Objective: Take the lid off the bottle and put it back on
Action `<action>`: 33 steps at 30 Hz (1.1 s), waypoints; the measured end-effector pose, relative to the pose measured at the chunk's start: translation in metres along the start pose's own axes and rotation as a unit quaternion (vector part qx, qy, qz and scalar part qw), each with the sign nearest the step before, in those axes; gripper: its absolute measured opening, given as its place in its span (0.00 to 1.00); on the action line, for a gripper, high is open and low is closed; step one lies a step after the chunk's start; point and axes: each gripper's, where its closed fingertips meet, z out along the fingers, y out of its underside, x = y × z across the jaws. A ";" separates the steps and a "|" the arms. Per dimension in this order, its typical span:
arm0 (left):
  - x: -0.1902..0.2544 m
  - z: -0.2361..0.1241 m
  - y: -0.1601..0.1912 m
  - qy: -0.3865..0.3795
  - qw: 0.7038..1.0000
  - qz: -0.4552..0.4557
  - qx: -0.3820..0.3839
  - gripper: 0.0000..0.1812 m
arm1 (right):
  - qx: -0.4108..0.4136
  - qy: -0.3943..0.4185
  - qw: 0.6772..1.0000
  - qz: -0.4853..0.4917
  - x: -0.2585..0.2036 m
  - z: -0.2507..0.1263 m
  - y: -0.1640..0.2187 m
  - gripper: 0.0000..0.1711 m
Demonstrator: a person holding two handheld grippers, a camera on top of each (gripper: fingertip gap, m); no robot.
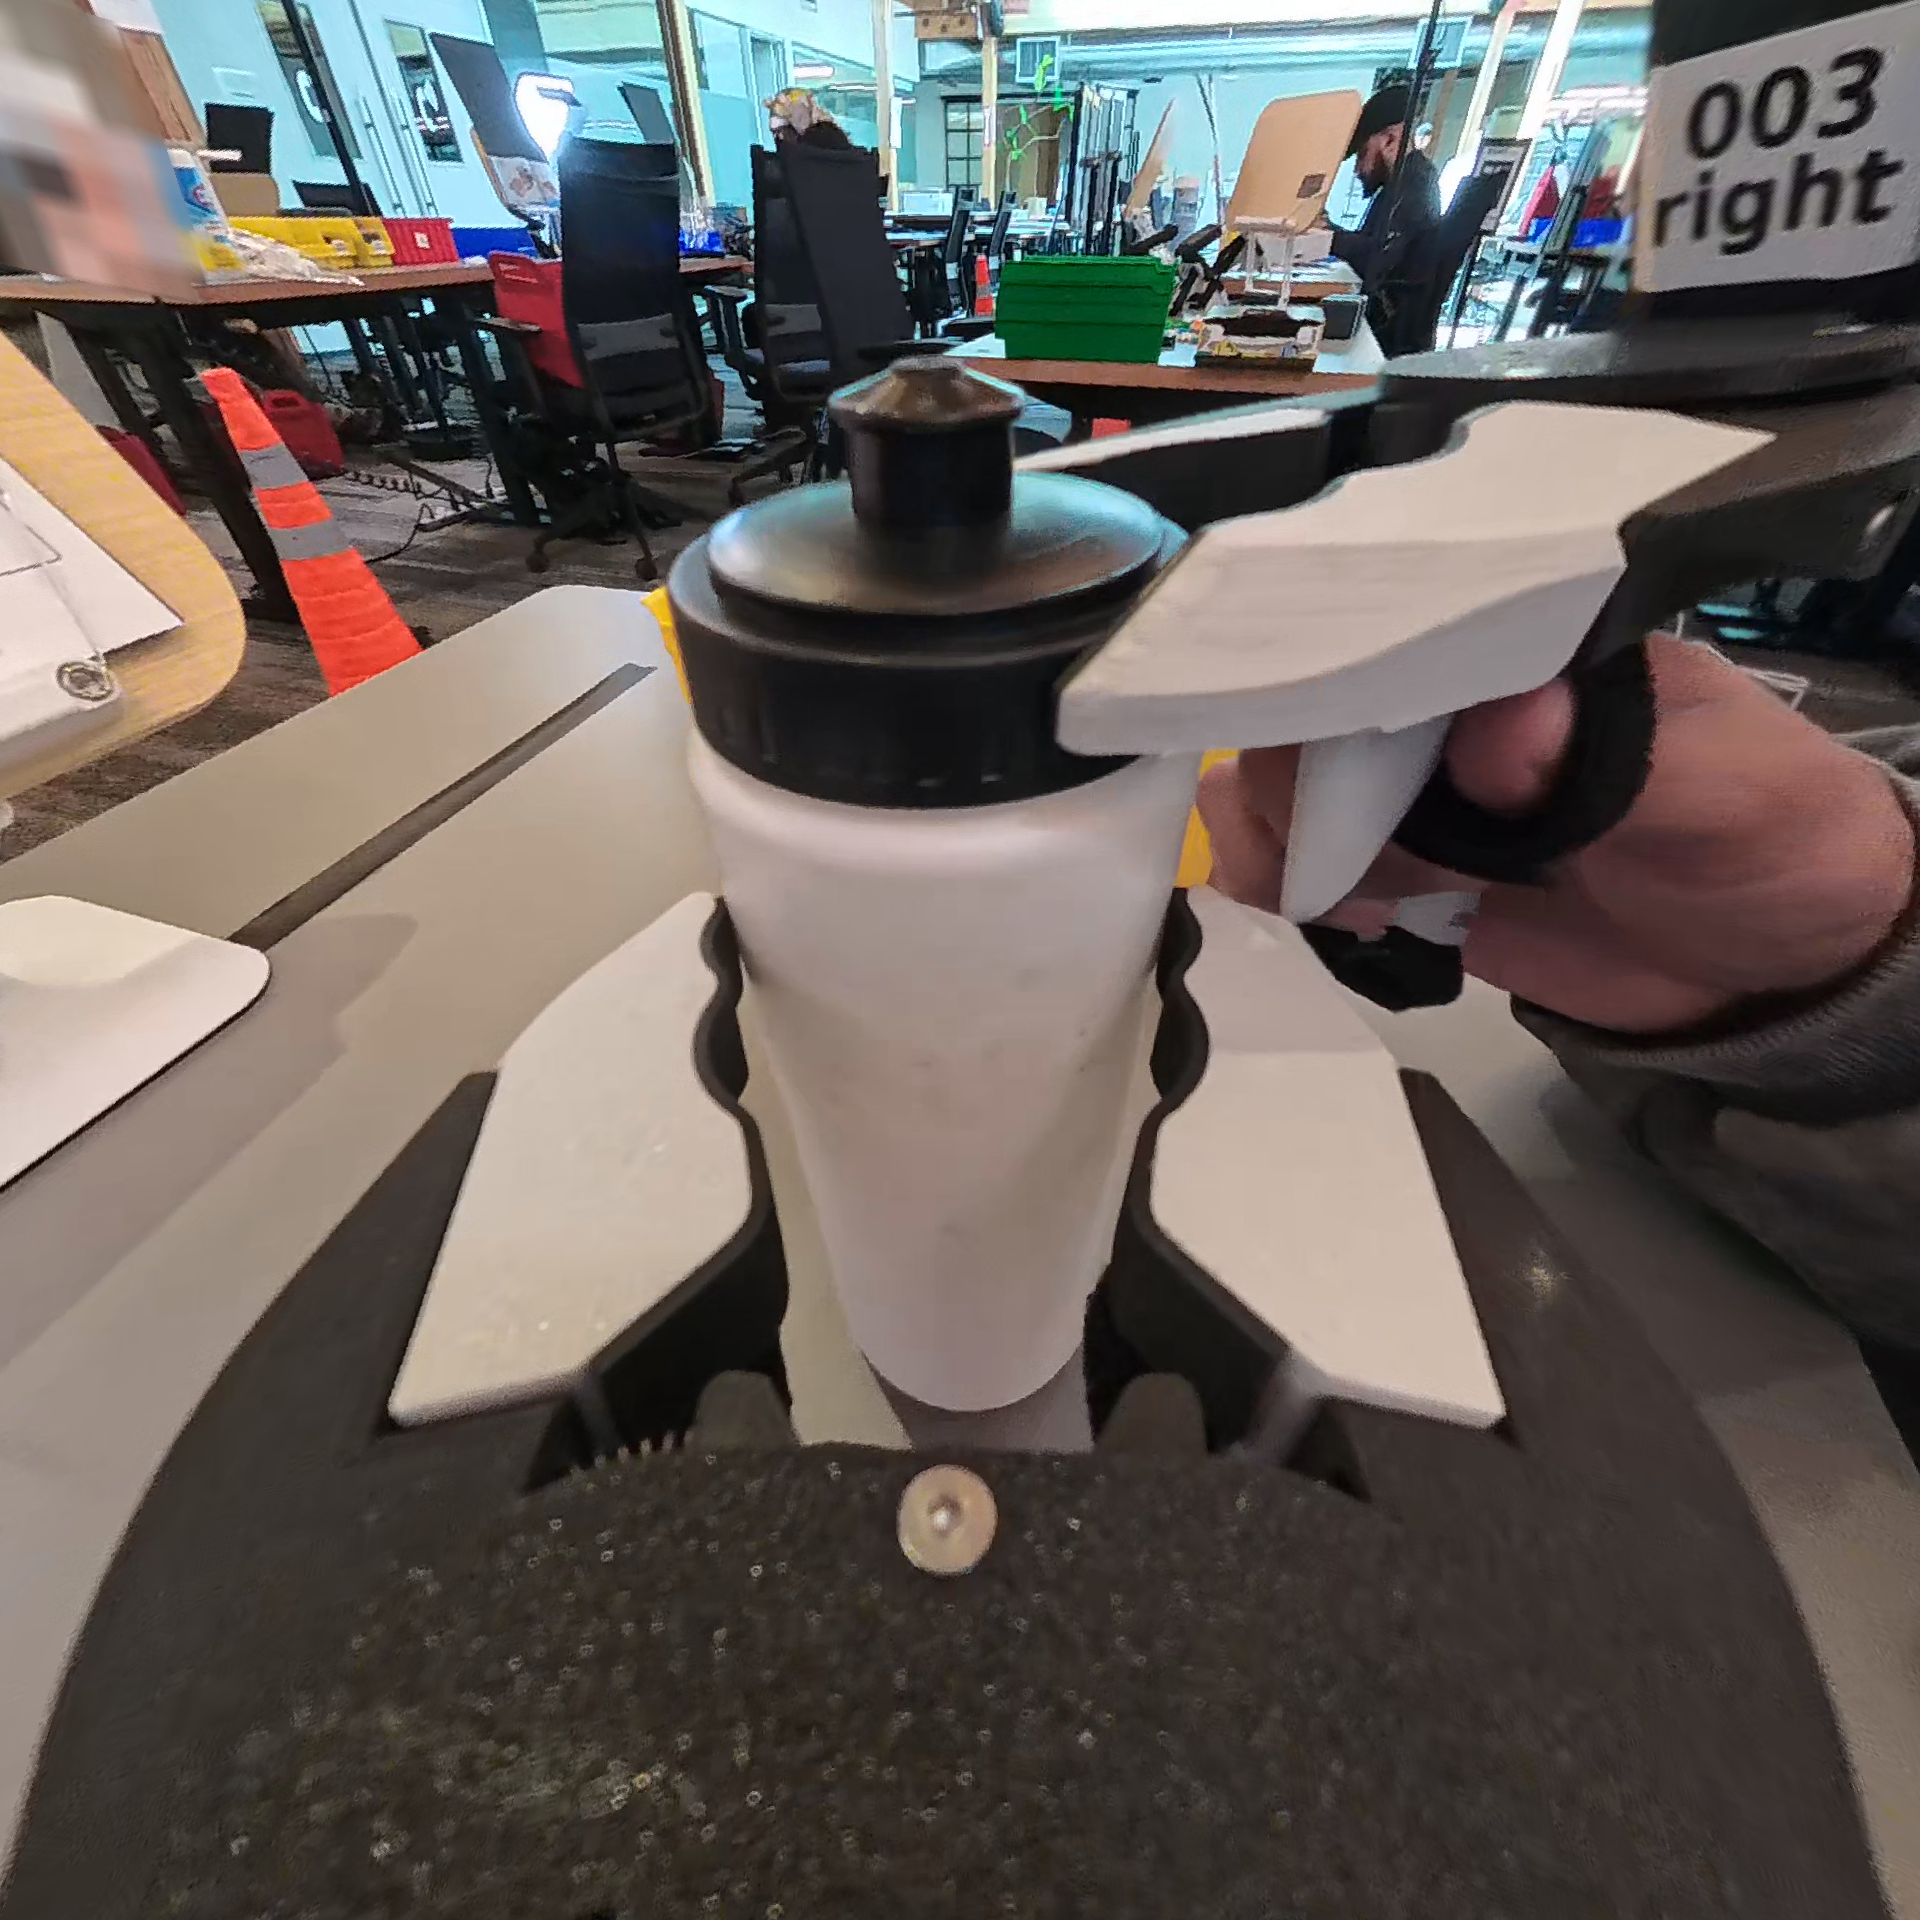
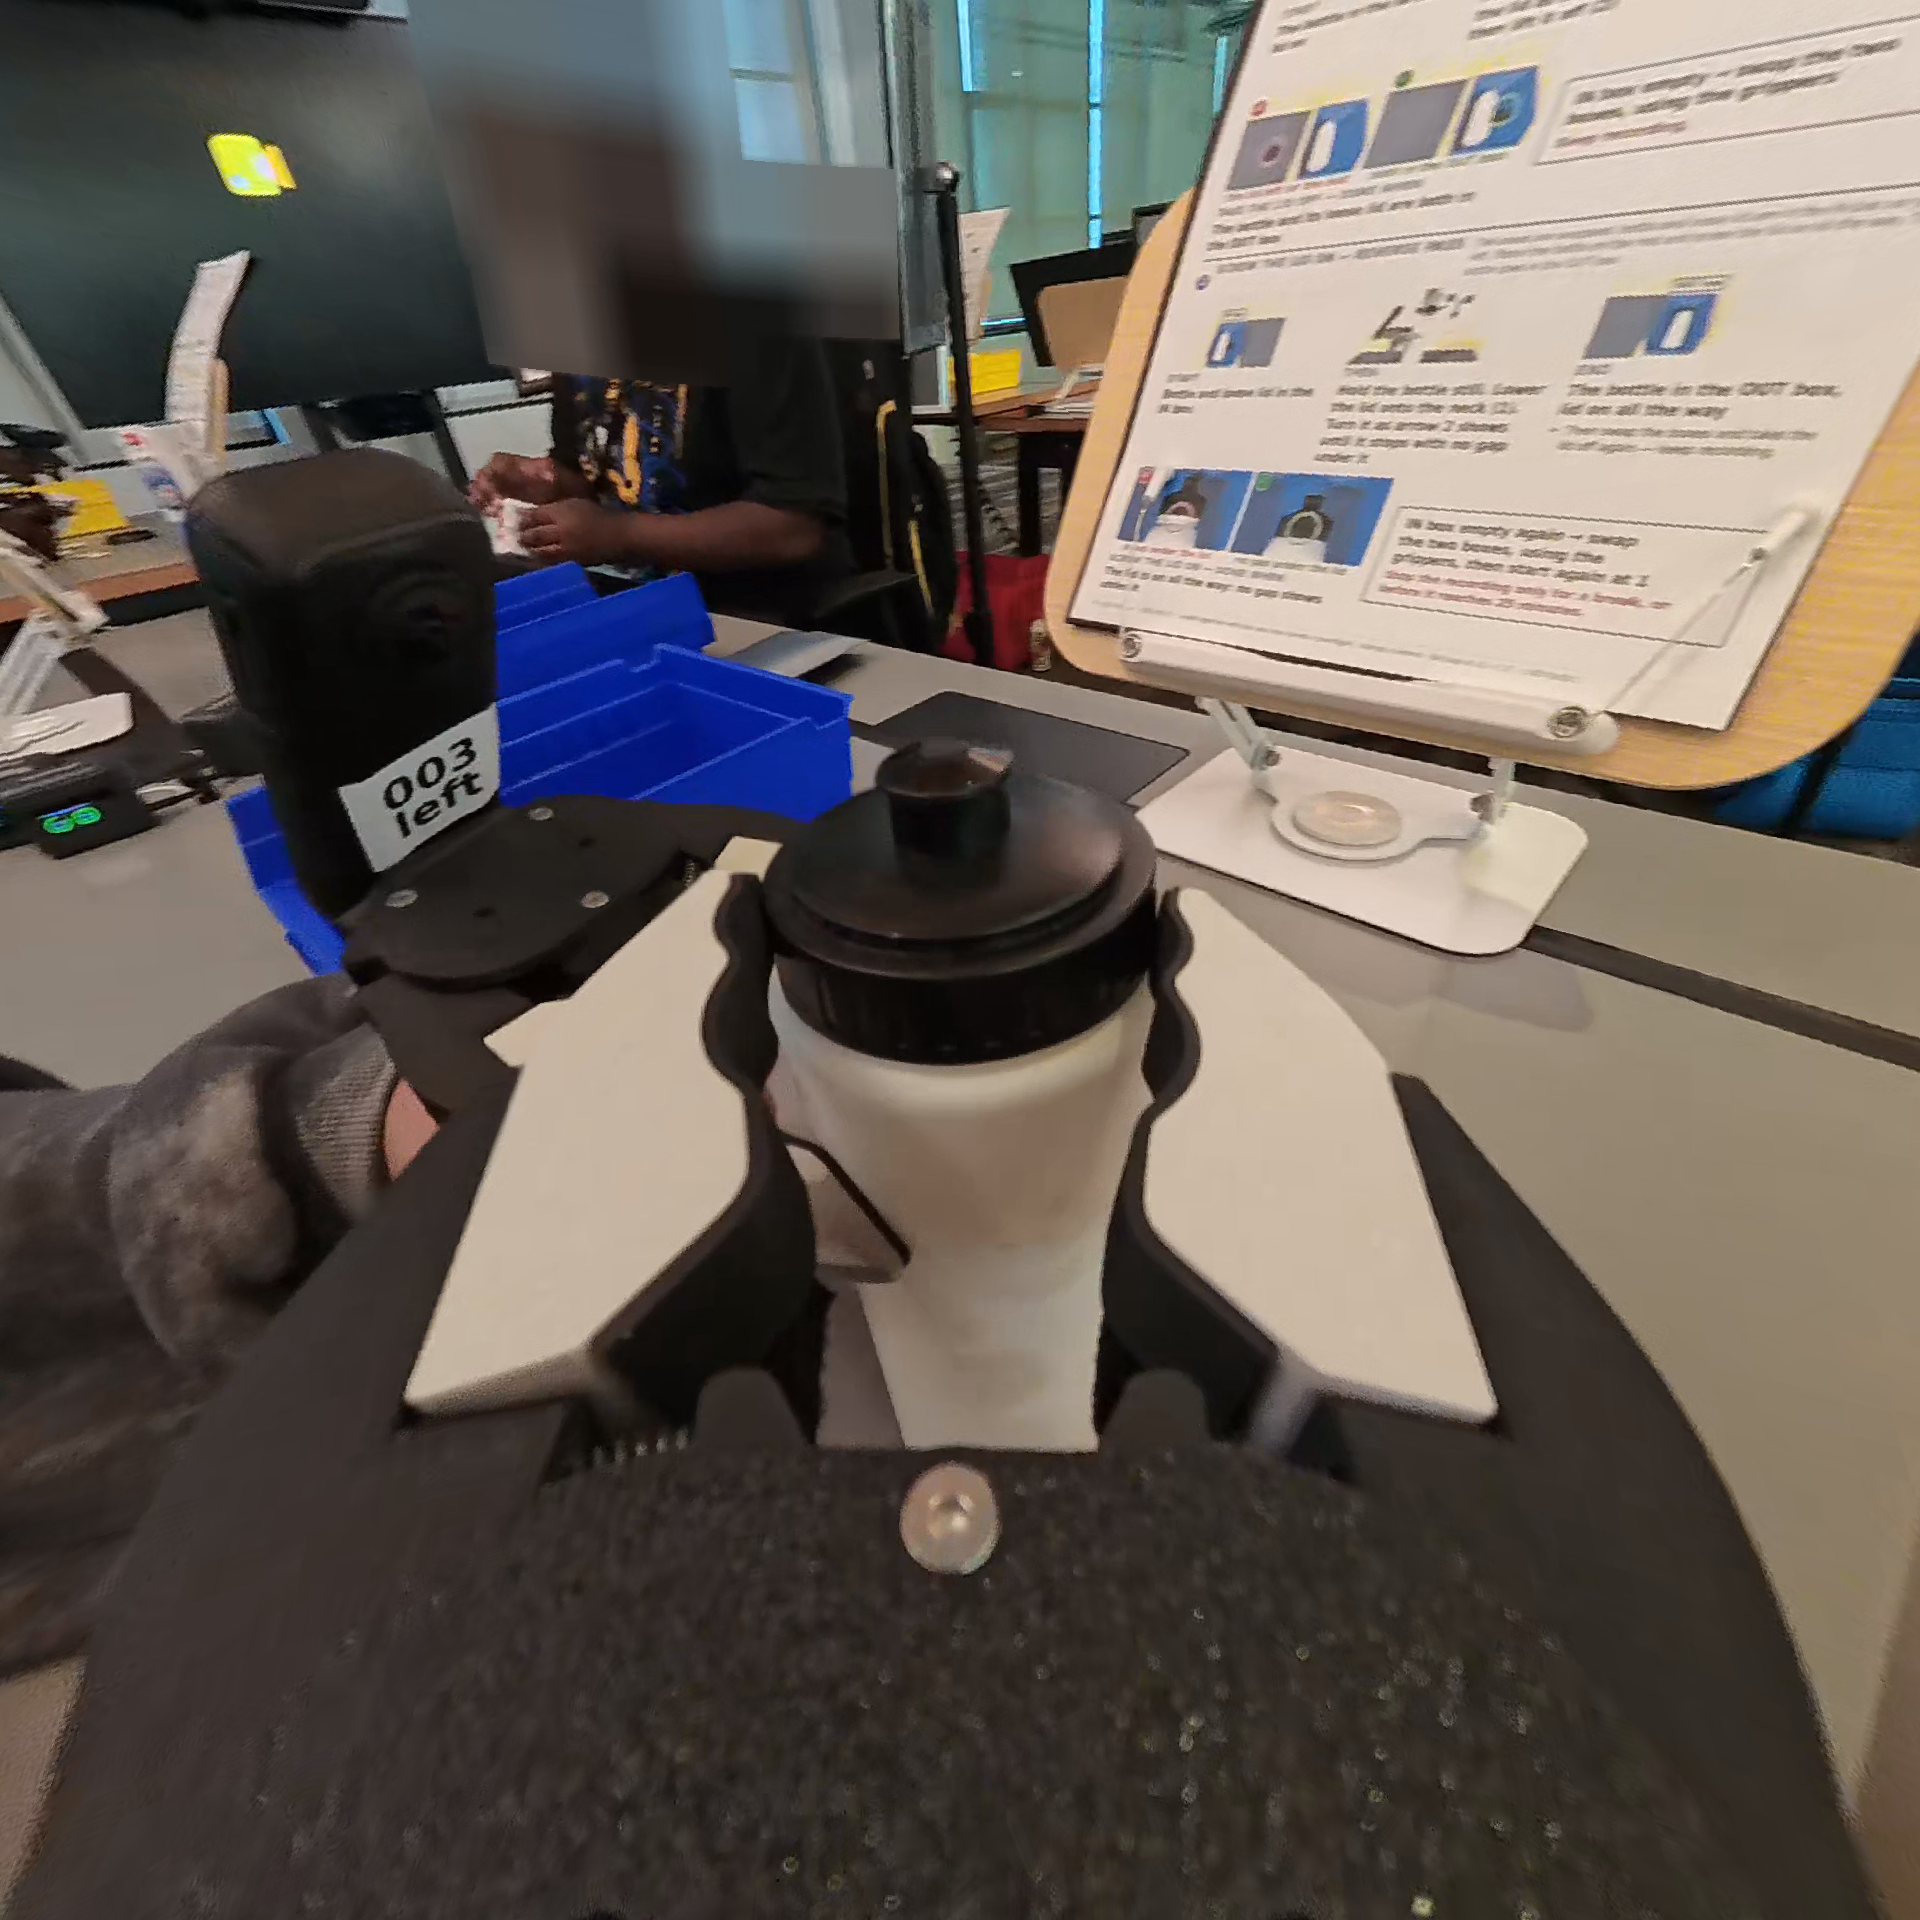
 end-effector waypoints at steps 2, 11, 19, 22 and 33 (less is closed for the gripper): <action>-0.002 0.000 0.000 -0.008 1.000 0.000 -0.001 0.43 | 0.002 0.024 1.000 0.004 0.001 0.001 0.000 0.41; -0.002 0.002 0.000 -0.010 1.000 -0.005 -0.005 0.43 | 0.021 0.041 0.999 0.016 0.004 -0.001 -0.002 0.41; 0.018 -0.071 0.011 -0.109 0.991 -0.066 -0.040 0.57 | 0.000 0.001 0.999 0.036 0.001 -0.077 0.030 0.25; 0.022 -0.135 0.051 -0.255 0.954 -0.124 -0.102 0.54 | -0.014 0.002 0.999 0.036 -0.016 -0.105 0.072 0.48; 0.072 -0.190 0.103 -0.346 0.911 -0.202 -0.101 0.46 | -0.034 0.040 0.998 0.039 -0.015 -0.114 0.109 0.54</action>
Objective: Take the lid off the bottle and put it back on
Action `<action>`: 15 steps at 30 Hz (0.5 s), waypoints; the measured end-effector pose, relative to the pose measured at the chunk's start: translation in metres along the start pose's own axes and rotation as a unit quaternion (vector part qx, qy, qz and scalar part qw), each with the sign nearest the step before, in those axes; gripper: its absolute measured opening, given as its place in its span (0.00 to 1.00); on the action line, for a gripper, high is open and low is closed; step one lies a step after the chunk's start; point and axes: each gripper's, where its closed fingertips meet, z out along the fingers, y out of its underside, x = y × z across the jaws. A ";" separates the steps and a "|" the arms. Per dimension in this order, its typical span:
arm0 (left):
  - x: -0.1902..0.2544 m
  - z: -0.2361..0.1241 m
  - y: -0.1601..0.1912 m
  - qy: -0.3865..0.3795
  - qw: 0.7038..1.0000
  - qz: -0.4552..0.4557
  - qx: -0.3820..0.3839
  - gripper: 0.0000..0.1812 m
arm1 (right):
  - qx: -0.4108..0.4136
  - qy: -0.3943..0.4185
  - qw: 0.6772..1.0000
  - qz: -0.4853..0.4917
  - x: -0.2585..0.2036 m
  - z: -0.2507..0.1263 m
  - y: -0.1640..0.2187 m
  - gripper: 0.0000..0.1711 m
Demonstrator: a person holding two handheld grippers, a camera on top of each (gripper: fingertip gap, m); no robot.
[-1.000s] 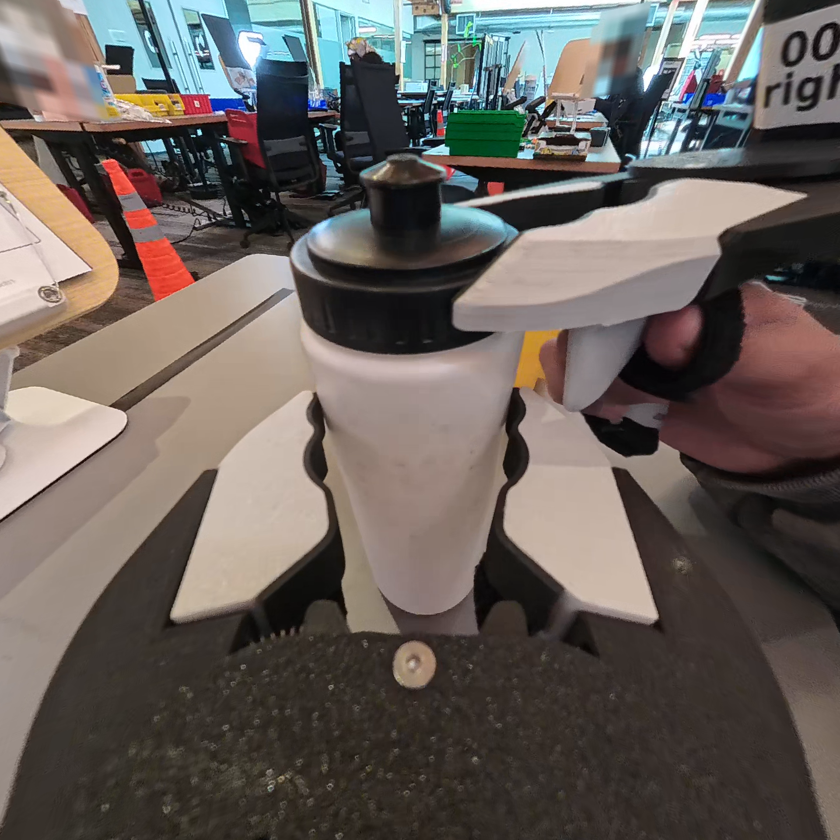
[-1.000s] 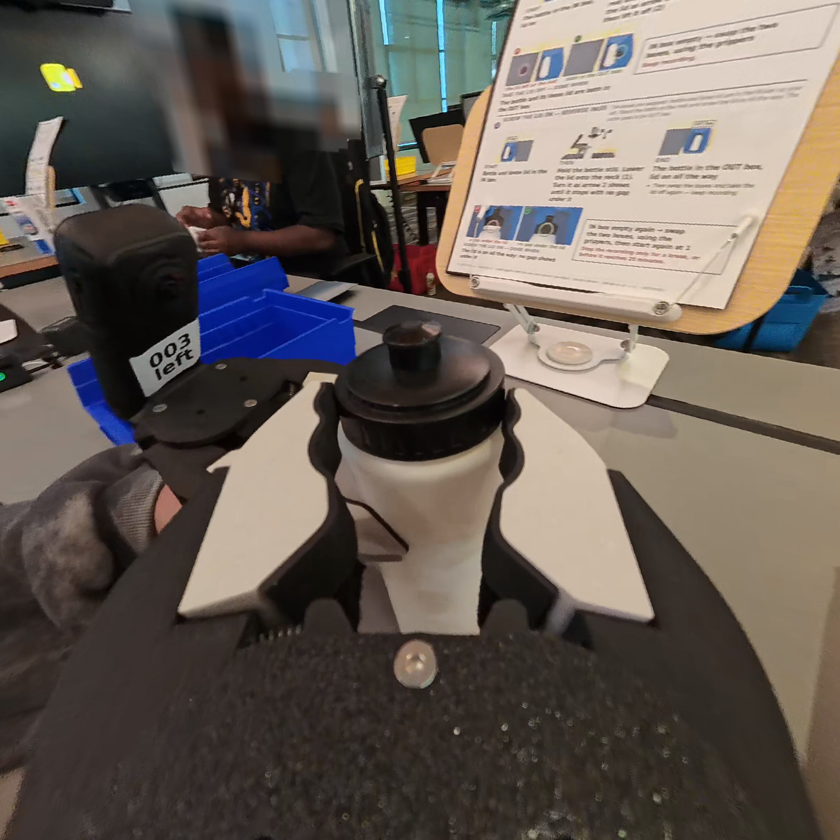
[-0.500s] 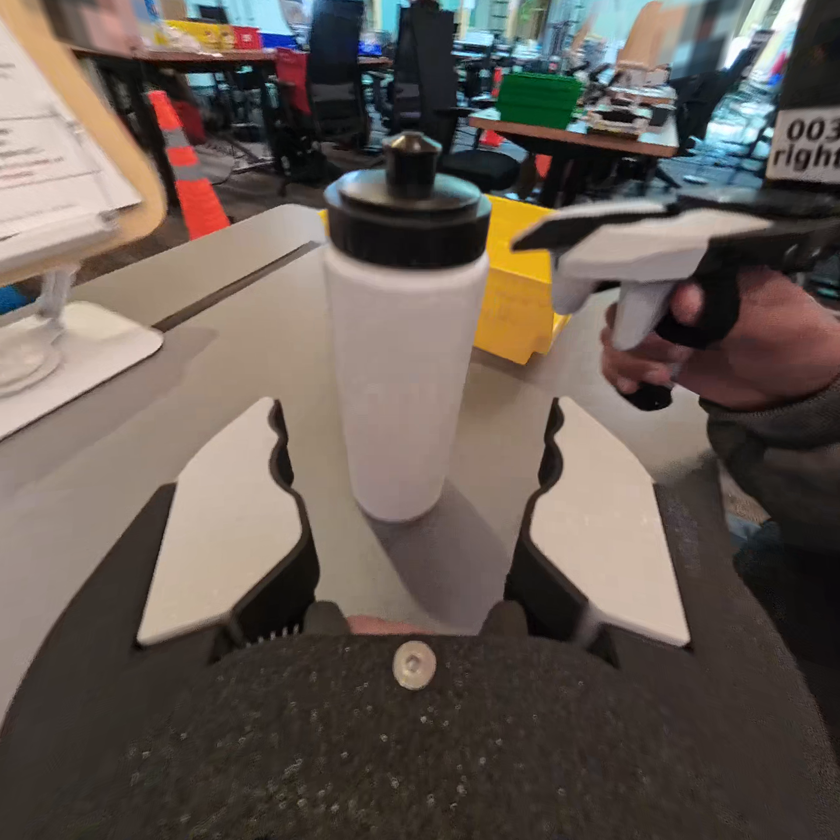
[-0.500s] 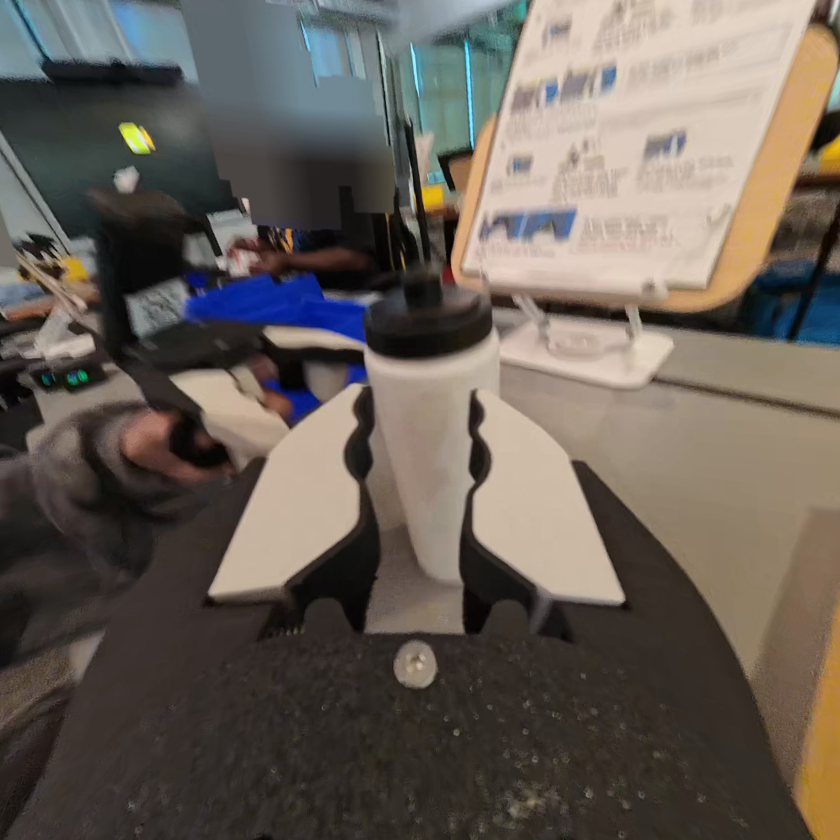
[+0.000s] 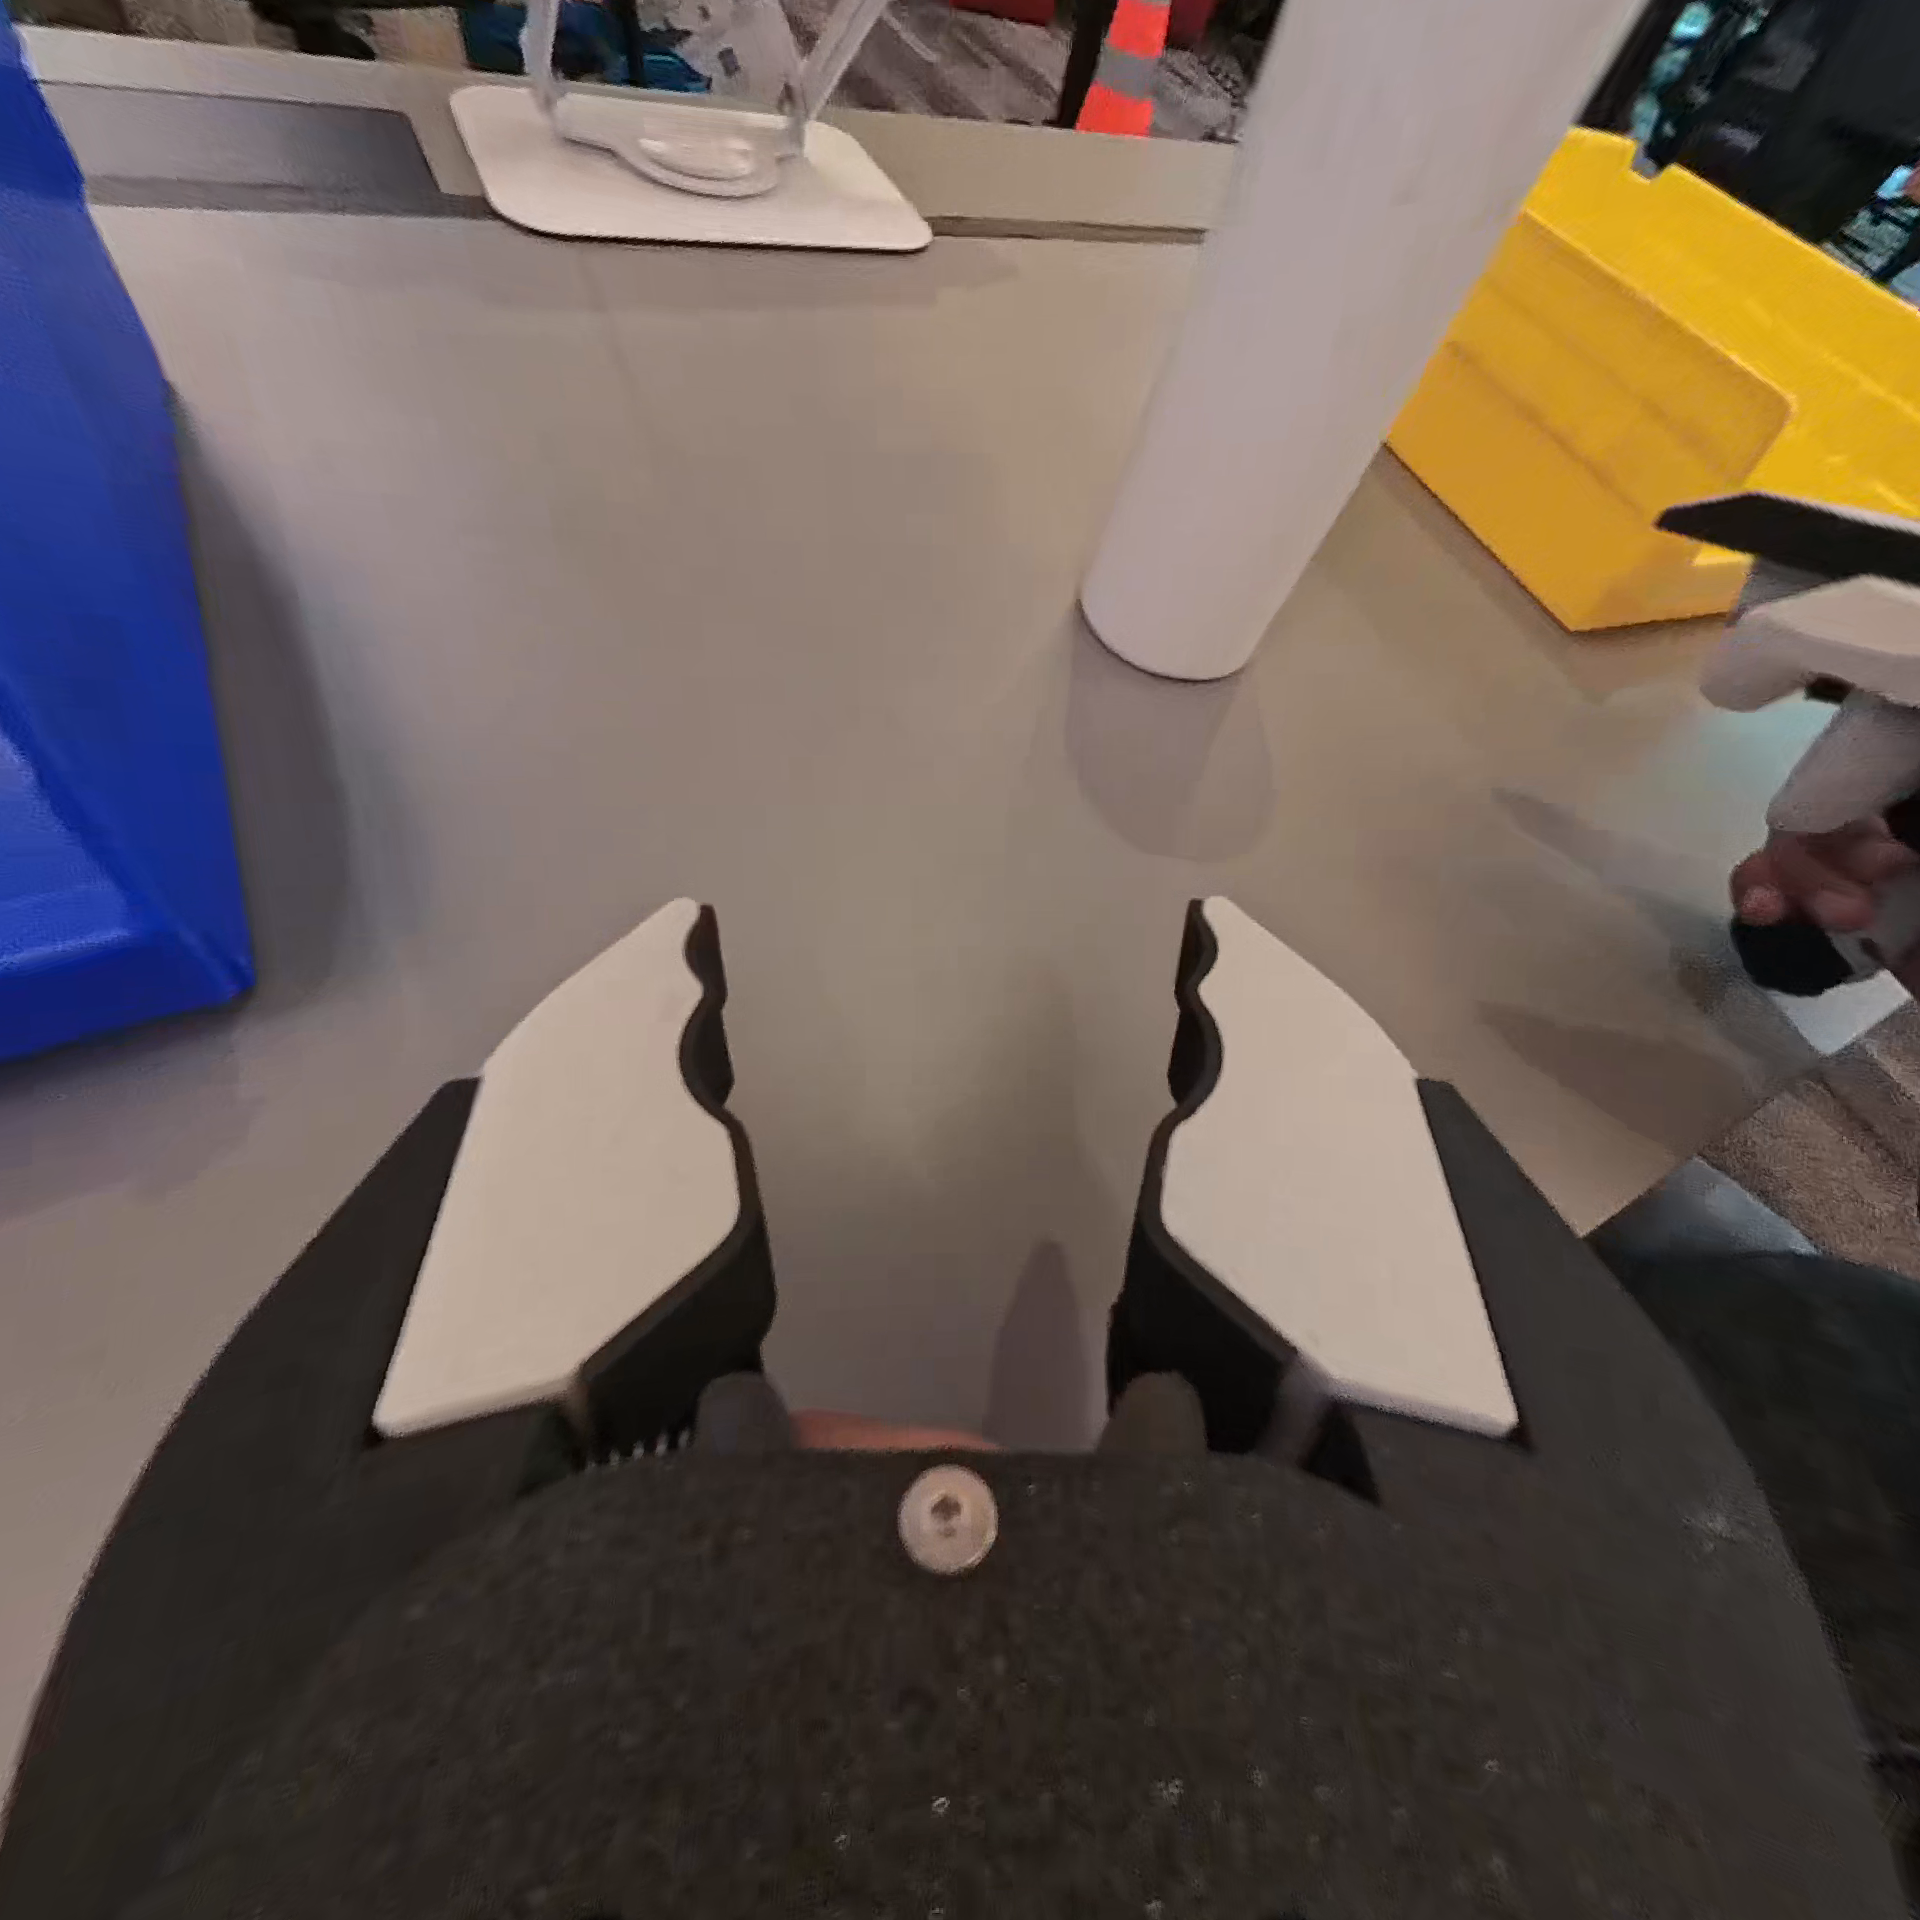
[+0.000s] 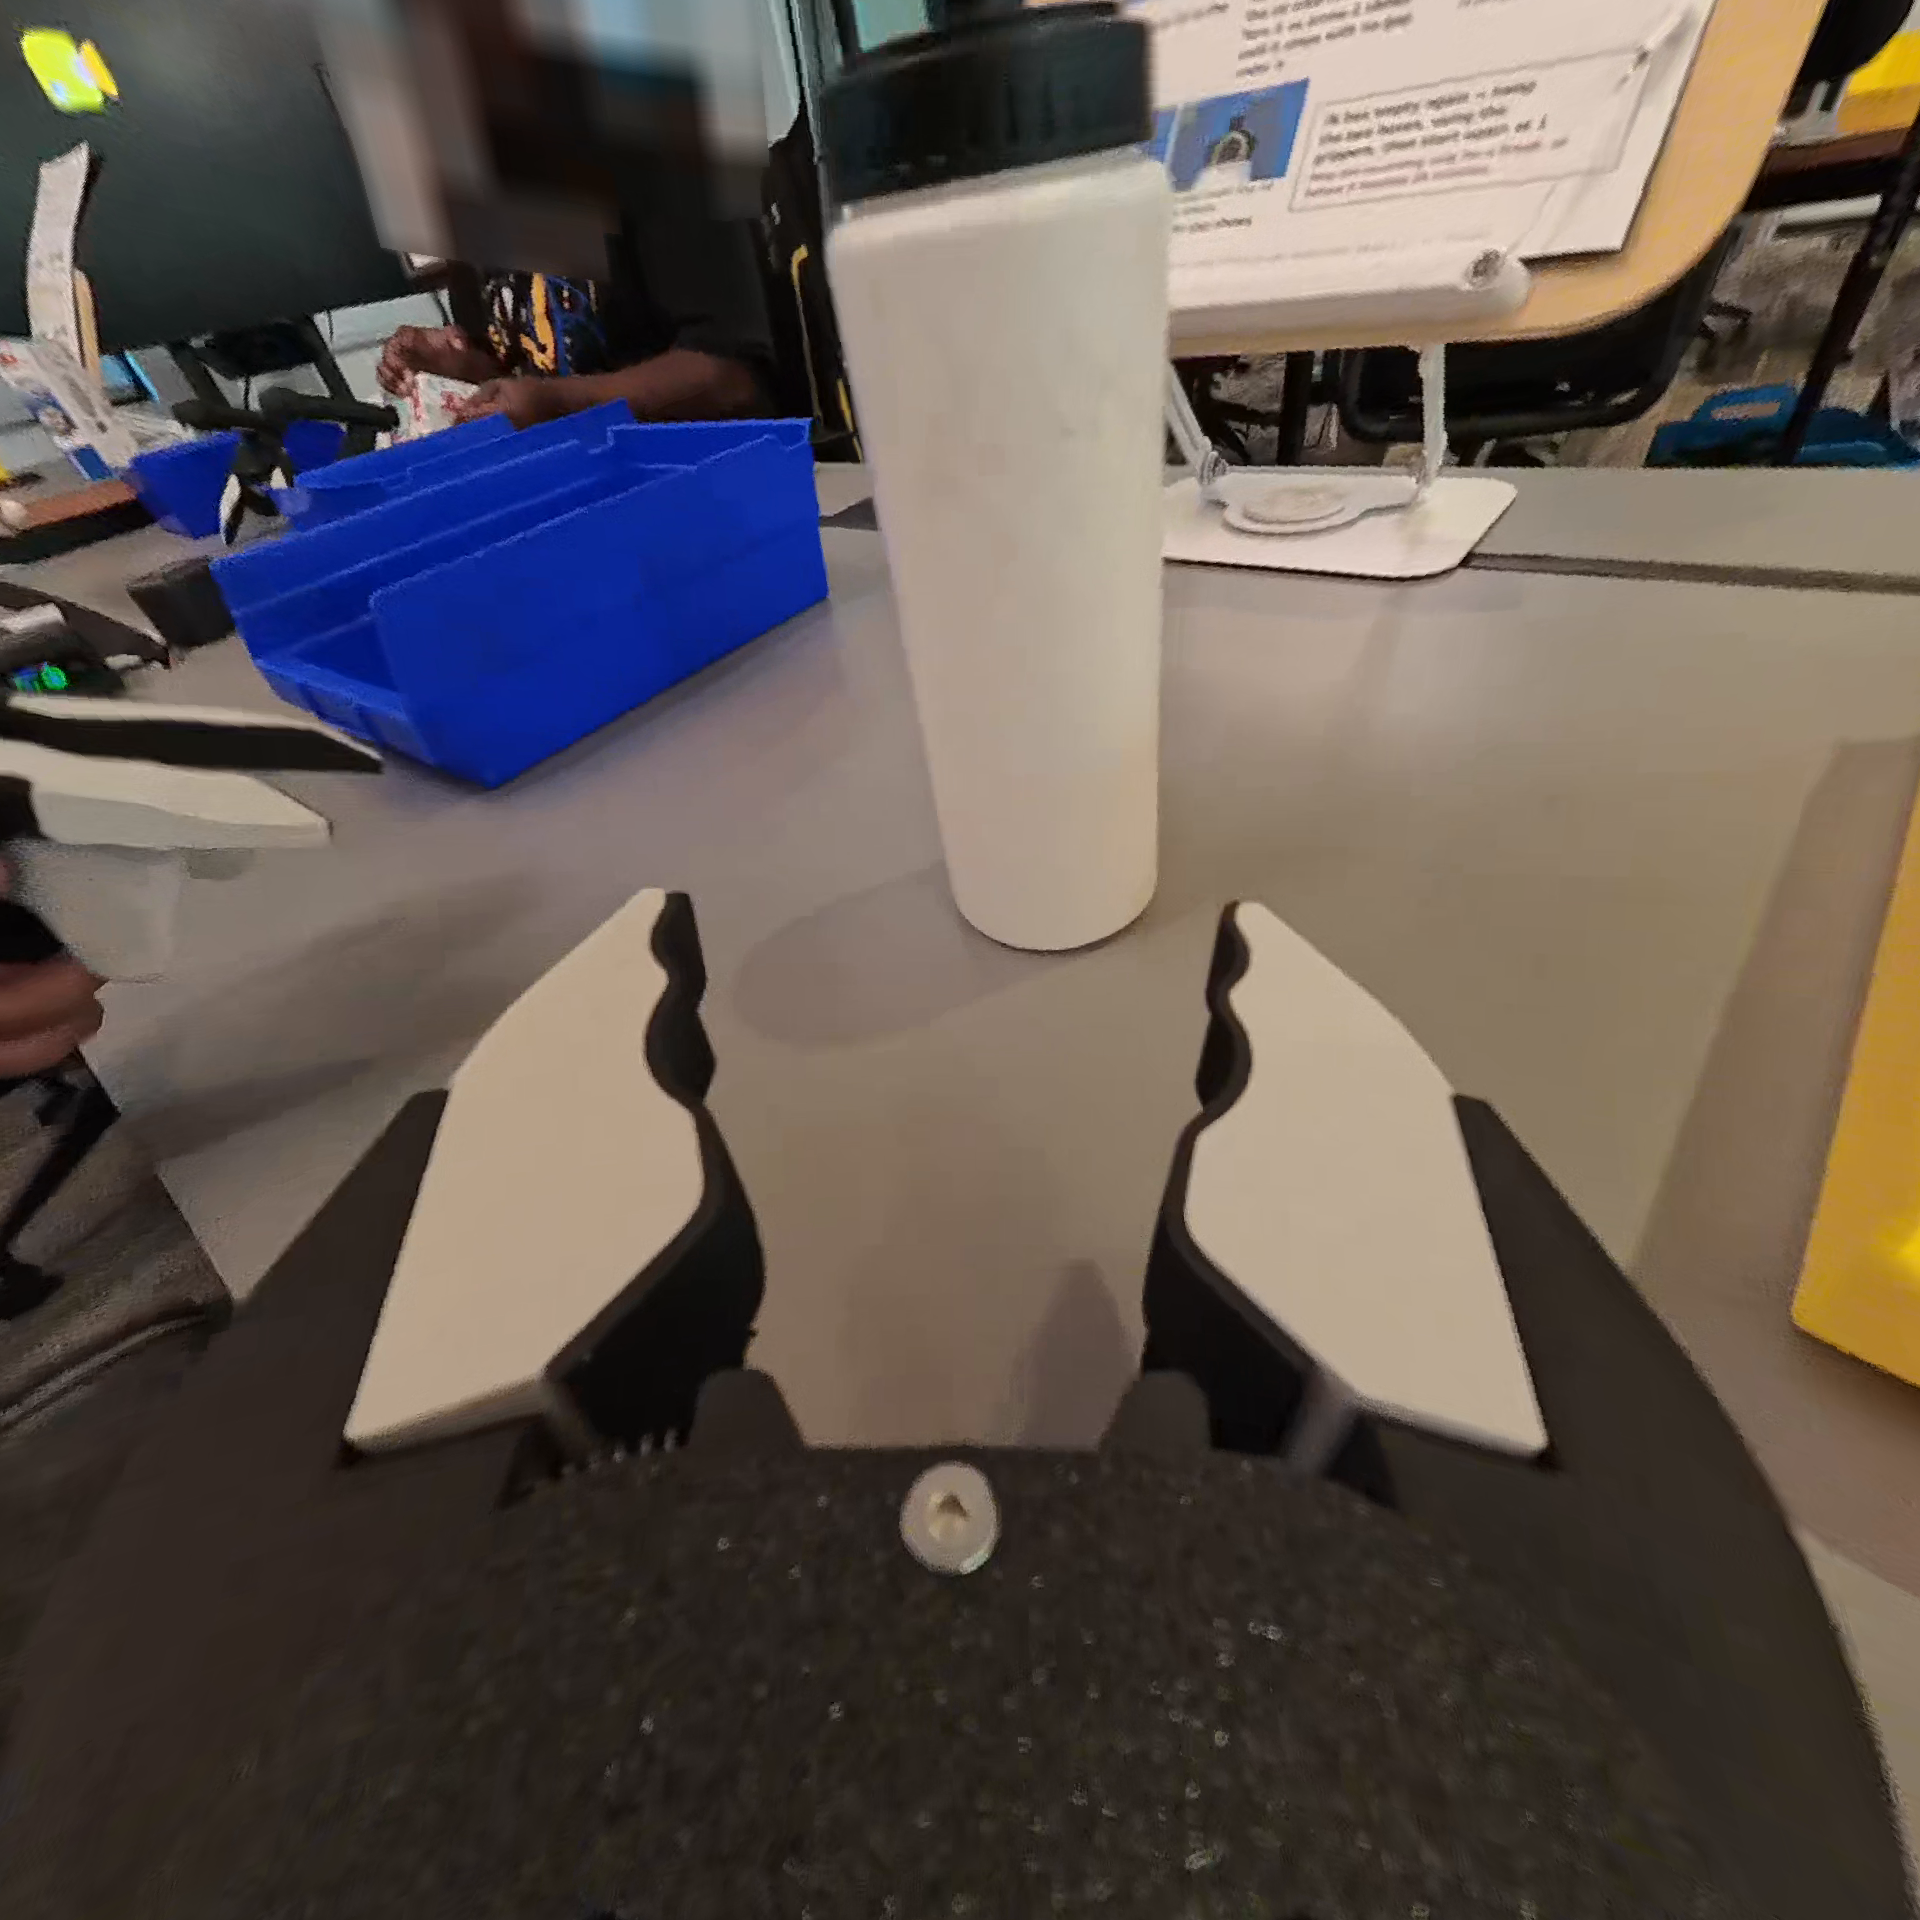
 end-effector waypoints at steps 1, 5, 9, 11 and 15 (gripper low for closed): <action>0.003 0.001 0.003 0.003 1.000 0.008 -0.007 0.46 | 0.005 0.000 1.000 0.015 0.001 0.000 0.000 0.55; 0.009 0.000 0.006 0.004 0.999 0.043 -0.010 0.45 | 0.014 0.020 1.000 0.000 0.007 0.016 -0.008 0.56; 0.011 0.004 0.004 0.017 0.999 0.047 -0.009 0.44 | -0.016 0.016 0.999 -0.049 0.012 0.075 -0.030 0.65; 0.015 0.007 0.006 0.029 0.999 0.042 -0.017 0.44 | -0.015 0.009 0.998 -0.059 0.014 0.106 -0.043 0.65; 0.014 0.007 0.007 0.024 0.998 0.055 -0.019 0.44 | -0.073 0.038 0.996 -0.039 0.029 0.124 -0.045 0.46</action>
